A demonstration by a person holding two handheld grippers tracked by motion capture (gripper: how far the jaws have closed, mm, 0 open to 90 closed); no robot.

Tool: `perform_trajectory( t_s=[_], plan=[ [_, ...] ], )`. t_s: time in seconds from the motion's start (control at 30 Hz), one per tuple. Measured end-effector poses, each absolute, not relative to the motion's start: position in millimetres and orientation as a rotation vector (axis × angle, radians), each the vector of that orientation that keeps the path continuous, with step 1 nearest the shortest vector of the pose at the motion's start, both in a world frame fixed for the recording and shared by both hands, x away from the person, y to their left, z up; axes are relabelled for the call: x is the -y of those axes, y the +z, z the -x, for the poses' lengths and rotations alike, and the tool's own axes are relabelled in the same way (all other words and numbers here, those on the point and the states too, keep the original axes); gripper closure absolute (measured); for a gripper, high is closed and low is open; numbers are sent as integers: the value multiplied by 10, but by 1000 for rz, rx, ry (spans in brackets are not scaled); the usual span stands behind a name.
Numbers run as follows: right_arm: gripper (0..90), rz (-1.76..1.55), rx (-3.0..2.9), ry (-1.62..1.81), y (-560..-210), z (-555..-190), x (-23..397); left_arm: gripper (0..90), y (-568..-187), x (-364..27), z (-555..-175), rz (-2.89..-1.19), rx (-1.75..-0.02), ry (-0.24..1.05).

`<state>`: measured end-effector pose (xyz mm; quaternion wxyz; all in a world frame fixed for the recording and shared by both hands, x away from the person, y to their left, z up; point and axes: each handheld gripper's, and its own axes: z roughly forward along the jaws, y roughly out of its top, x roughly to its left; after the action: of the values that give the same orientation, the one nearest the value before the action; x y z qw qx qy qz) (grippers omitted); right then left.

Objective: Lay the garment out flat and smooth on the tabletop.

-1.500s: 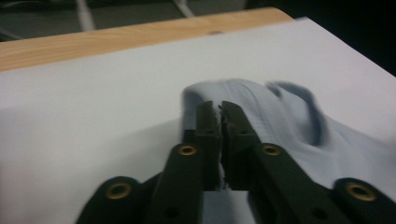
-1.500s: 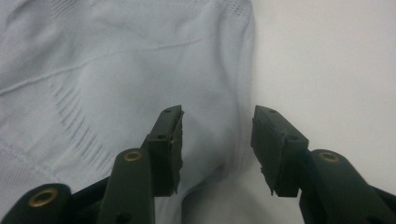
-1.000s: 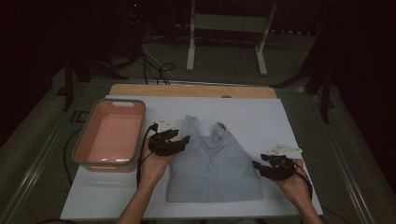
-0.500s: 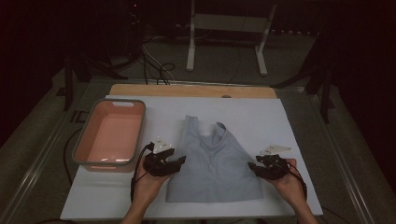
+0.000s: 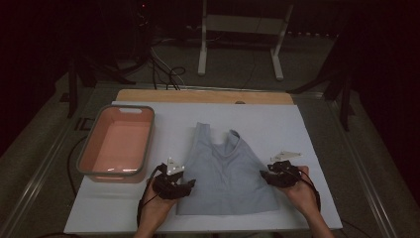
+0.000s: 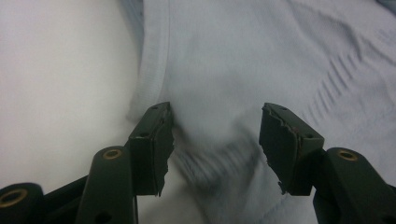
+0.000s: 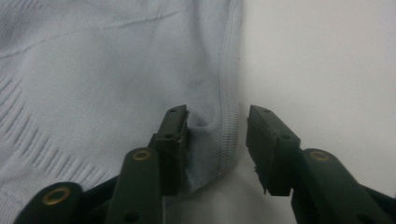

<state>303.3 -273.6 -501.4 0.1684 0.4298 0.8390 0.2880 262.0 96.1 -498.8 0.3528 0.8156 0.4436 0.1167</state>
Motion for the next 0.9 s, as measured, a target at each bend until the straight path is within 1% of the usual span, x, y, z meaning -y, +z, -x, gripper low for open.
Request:
perform_trajectory(
  t_s=[0.1, 0.13, 0.2, 0.3, 0.33, 0.37, 0.53, 0.63, 0.77, 0.9],
  plan=[
    [659, -1233, -2411, 813, -5041, -3063, 2736, 466, -5017, -963, -2607, -2122, -1157, 291],
    [691, -1237, -2416, 814, -5048, -3071, 2731, 479, -5024, -963, -2608, -2126, -1160, 283],
    [756, -1238, -2435, 824, -5042, -3081, 2732, 520, -5040, -957, -2606, -2137, -1161, 269],
    [803, -1221, -2433, 819, -5019, -3059, 2722, 589, -5052, -942, -2599, -2164, -1157, 261],
    [808, -1213, -2429, 823, -5006, -3045, 2718, 621, -5061, -932, -2597, -2178, -1156, 254],
    [809, -1207, -2430, 822, -4982, -3028, 2719, 672, -5063, -929, -2596, -2181, -1155, 252],
    [811, -1188, -2424, 831, -4927, -2980, 2736, 831, -5060, -885, -2579, -2227, -1124, 260],
    [810, -1180, -2426, 825, -4905, -2941, 2749, 852, -5012, -908, -2562, -2220, -1118, 260],
    [803, -1177, -2439, 830, -4887, -2885, 2778, 858, -4950, -975, -2518, -2203, -1120, 264],
    [731, -1165, -2430, 847, -4869, -2874, 2782, 859, -4918, -1053, -2463, -2196, -1126, 268]
  ],
)
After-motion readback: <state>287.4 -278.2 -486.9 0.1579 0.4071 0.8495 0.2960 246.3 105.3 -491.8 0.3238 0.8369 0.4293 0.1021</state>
